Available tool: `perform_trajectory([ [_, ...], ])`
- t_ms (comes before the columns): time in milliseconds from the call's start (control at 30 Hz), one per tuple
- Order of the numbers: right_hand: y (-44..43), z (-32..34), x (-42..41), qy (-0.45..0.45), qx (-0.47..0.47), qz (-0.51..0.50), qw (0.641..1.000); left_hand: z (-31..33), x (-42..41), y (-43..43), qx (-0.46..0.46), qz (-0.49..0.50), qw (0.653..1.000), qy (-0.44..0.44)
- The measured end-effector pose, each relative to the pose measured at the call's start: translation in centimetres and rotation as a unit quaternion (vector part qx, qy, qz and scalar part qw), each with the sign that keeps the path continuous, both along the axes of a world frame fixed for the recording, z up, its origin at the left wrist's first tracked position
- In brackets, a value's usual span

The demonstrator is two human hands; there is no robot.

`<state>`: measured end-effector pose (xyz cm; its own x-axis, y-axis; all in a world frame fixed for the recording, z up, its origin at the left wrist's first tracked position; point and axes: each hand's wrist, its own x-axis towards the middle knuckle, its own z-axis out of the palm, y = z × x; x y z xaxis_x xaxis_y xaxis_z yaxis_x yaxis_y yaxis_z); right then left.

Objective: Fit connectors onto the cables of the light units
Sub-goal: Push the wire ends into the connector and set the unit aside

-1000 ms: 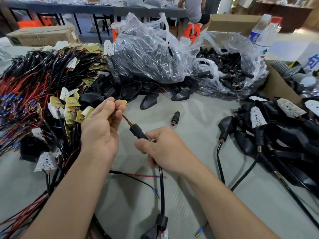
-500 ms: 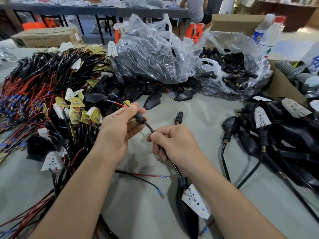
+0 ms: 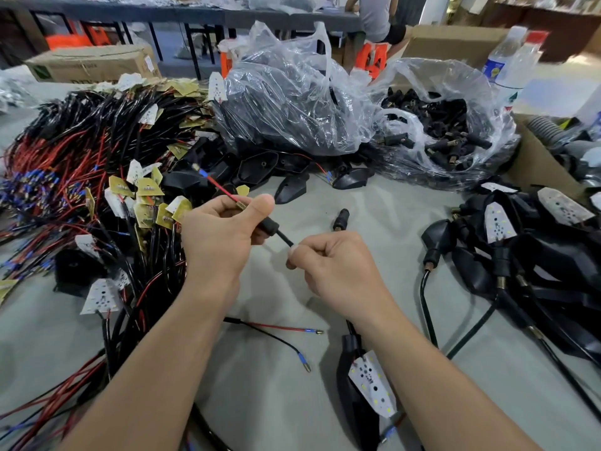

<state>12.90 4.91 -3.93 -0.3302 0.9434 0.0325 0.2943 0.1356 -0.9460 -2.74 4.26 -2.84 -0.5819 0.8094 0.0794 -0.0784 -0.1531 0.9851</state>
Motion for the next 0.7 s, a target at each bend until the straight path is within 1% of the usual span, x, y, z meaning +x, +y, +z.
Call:
perform_trajectory([
  [133, 0.8, 0.1, 0.4, 0.033, -0.015, -0.005, 0.999, 0.0, -0.2, -0.1, -0.011, -0.104, 0.991, -0.083],
  [200, 1.0, 0.0, 0.6, 0.048, -0.017, 0.003, 0.999, 0.0, -0.3, -0.2, -0.021, -0.129, 0.988, -0.086],
  [300, 1.1, -0.1, 0.5, 0.062, -0.005, 0.000, 0.998, -0.1, -0.2, -0.1, -0.031, -0.101, 0.992, -0.069],
  [467, 1.3, -0.2, 0.9, 0.037, 0.029, -0.008, 0.999, 0.0, 0.5, -0.2, -0.022, -0.013, 0.999, -0.024],
  [600, 1.1, -0.2, 0.9, 0.012, 0.055, -0.031, 0.998, 0.0, 0.7, -0.4, -0.012, -0.012, 1.000, -0.020],
  [700, 1.1, -0.2, 0.6, 0.047, 0.024, -0.042, 0.998, 0.0, 0.5, -0.4, -0.002, -0.045, 0.998, -0.038],
])
